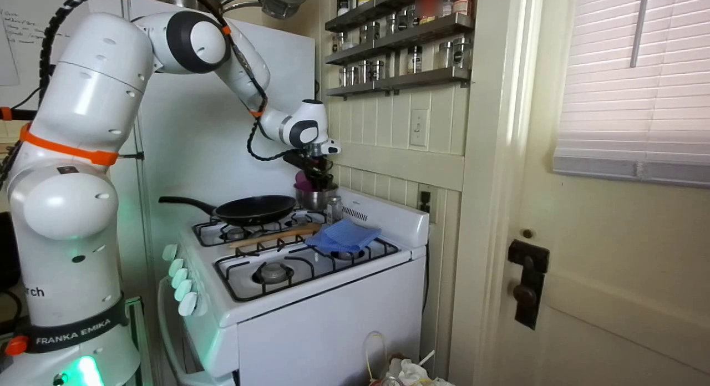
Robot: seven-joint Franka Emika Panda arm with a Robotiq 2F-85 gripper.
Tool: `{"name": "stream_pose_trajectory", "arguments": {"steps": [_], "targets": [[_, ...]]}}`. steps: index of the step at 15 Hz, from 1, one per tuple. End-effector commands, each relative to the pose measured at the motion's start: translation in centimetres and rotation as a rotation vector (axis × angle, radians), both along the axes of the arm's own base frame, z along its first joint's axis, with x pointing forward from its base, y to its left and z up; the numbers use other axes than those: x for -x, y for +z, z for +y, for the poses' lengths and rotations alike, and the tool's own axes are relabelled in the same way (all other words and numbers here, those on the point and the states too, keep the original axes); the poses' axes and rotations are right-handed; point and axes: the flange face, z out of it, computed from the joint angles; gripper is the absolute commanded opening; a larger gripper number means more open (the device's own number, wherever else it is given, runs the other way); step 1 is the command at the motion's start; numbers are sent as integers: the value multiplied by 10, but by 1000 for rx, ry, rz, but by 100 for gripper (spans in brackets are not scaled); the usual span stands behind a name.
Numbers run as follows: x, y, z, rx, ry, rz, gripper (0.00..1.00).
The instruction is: Put the purple bowl in the silver bowl then move the bowl to the right.
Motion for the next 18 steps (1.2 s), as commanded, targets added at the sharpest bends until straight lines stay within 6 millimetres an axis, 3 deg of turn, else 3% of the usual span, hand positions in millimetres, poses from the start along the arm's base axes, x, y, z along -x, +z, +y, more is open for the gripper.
{"name": "stream_pose_trajectory", "arguments": {"steps": [1,4,10,13,18], "targets": [[0,-3,-1,17,-12,5,80],[3,11,-1,3,-12,-29,100],[12,43,-3,-13,-13,-90,100],[16,56,-18,-16,-45,-115,100],[19,44,-58,-82,-132,-112,100]]}}
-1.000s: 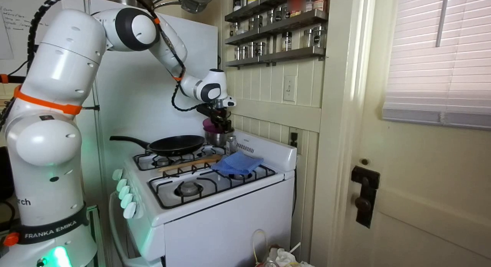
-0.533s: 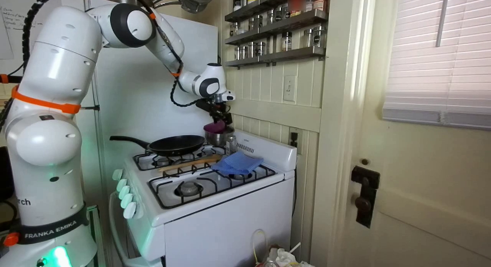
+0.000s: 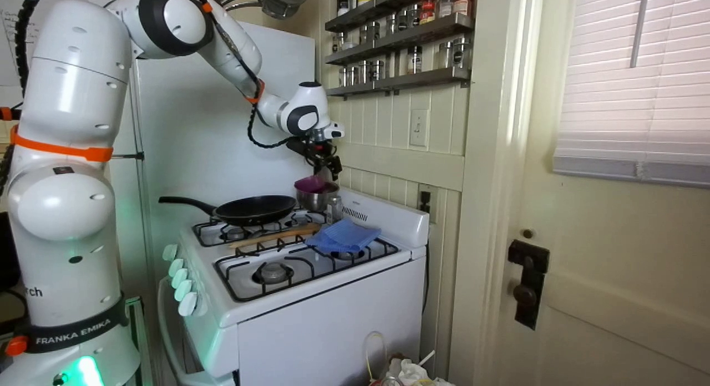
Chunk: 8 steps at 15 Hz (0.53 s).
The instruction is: Put the purple bowl in the silver bowl then move the bowl to the right.
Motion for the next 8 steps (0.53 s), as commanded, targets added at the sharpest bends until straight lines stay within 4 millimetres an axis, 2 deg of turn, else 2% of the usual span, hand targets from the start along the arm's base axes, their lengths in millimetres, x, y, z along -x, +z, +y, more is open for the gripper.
{"name": "stream_pose_trajectory", "arguments": {"steps": [1,4,8], "targets": [[12,-16,-26,-52,-58,14,100],[14,-33,-32,-95,-65,40,100],[17,-50,-22,-146,-49,70,100]]}}
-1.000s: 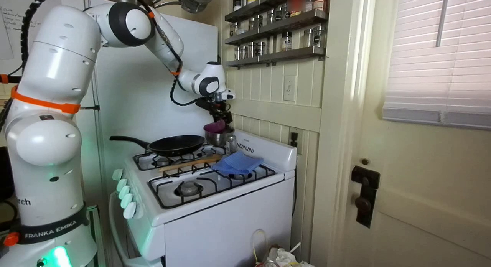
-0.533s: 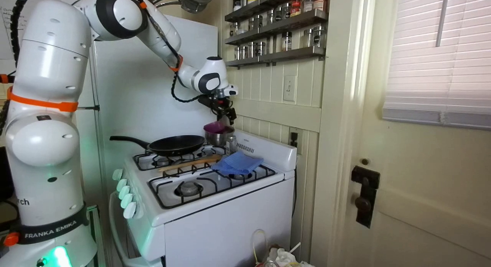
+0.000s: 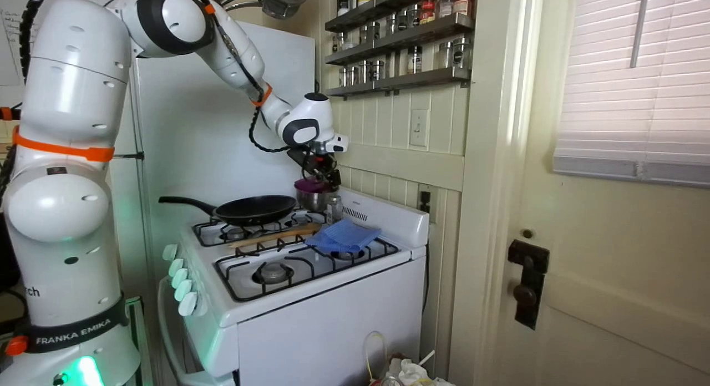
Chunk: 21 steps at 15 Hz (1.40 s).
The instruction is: Put the purple bowl in the silver bowl then move the bowl to the right.
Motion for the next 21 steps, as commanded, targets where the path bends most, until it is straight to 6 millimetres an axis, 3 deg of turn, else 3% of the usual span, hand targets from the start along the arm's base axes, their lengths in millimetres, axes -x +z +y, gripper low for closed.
{"name": "stream_pose_trajectory", "arguments": {"steps": [1,8,9,11,19,21], "targets": [[7,-18,7,-46,8,19,100],[6,-44,1,-86,-38,72,100],[6,-43,2,-89,-37,66,75],[5,-42,4,-89,-31,62,66],[10,-52,23,-78,27,97,2],[10,-53,22,-72,32,102,0]]}}
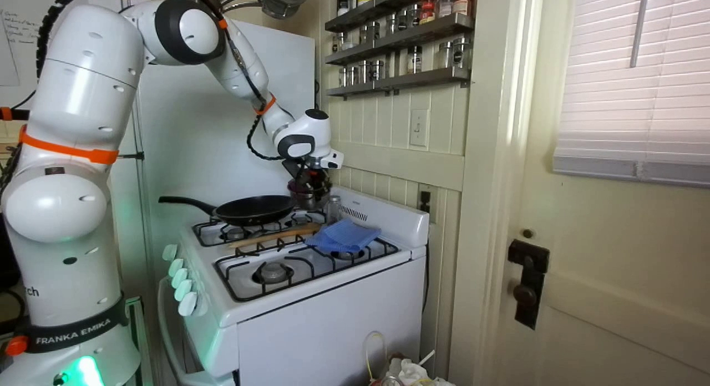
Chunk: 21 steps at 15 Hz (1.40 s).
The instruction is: Put the purple bowl in the silver bowl then move the bowl to the right.
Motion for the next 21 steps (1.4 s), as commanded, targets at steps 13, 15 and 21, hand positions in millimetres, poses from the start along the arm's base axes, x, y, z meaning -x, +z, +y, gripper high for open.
{"name": "stream_pose_trajectory", "arguments": {"steps": [13,15,21], "targets": [[2,60,-29,-27,34,-80,2],[9,75,-37,-22,70,-55,2],[24,94,-63,32,137,54,2]]}}
